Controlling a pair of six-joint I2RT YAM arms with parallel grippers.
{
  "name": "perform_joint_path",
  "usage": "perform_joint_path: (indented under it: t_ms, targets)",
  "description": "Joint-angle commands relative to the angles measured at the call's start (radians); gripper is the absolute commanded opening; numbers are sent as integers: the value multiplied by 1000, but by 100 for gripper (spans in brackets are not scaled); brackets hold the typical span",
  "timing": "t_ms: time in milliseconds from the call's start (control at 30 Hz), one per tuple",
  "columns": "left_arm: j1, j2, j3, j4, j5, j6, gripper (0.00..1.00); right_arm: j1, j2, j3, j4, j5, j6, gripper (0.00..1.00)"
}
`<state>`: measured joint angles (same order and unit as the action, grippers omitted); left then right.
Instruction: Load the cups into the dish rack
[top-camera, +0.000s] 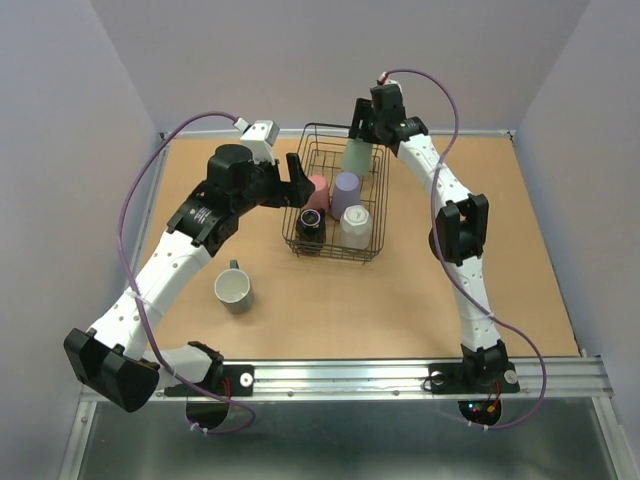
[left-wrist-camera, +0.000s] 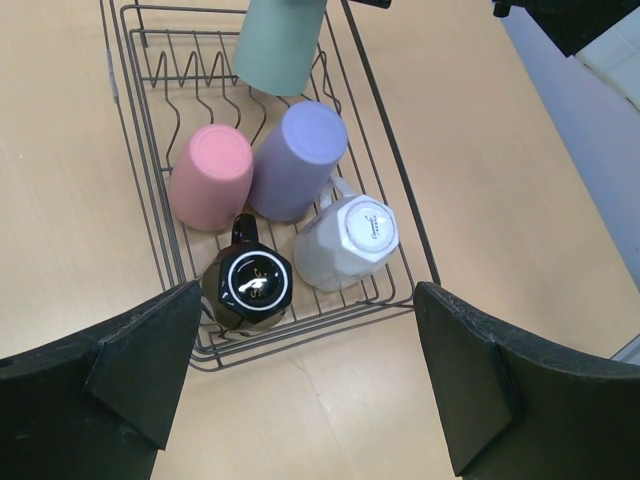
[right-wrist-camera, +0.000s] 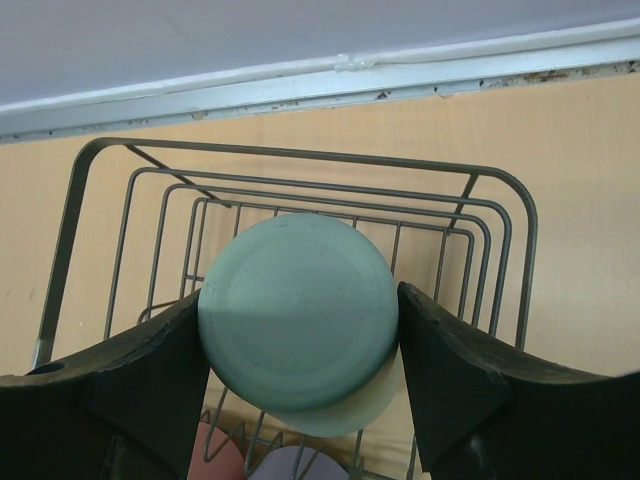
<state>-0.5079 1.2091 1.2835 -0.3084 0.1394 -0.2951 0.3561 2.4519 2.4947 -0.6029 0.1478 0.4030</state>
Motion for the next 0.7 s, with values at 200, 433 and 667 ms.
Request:
perform_joint_path:
  t_ms: [200, 433, 667]
  targets:
    - [17, -5, 37, 42, -6, 20, 99, 38, 1, -36, -15, 59, -73, 84]
    - [22, -13, 36, 37, -14, 24, 99, 38, -30, -30, -15, 75, -69, 100]
    - [22, -29, 28, 34, -24, 20, 99, 38, -117, -66, -15, 96, -72, 100]
